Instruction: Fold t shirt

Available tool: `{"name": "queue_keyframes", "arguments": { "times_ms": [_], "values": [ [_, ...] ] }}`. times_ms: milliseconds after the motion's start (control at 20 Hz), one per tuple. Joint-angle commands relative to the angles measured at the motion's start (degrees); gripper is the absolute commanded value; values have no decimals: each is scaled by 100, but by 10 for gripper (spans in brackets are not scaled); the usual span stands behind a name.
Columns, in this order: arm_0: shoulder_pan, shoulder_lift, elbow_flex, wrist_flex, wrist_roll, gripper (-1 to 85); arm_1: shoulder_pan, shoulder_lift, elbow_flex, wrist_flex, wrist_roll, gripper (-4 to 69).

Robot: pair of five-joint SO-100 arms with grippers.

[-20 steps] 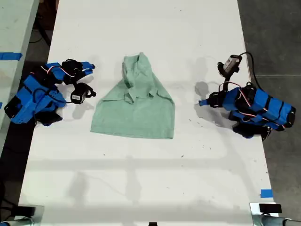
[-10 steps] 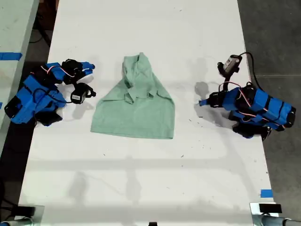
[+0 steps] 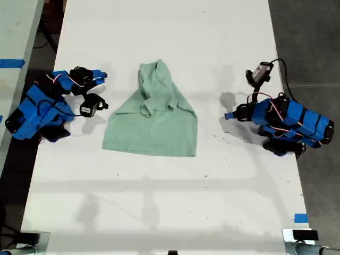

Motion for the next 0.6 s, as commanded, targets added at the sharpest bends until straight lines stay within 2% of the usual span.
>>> {"name": "queue_keyframes", "arguments": {
  "times_ms": [0, 550],
  "values": [
    [-35, 26, 220, 26, -123, 59, -88, 62, 202, -62, -79, 17],
    [-35, 26, 220, 26, -123, 59, -97, 62, 202, -70, -88, 17]
  ]
}}
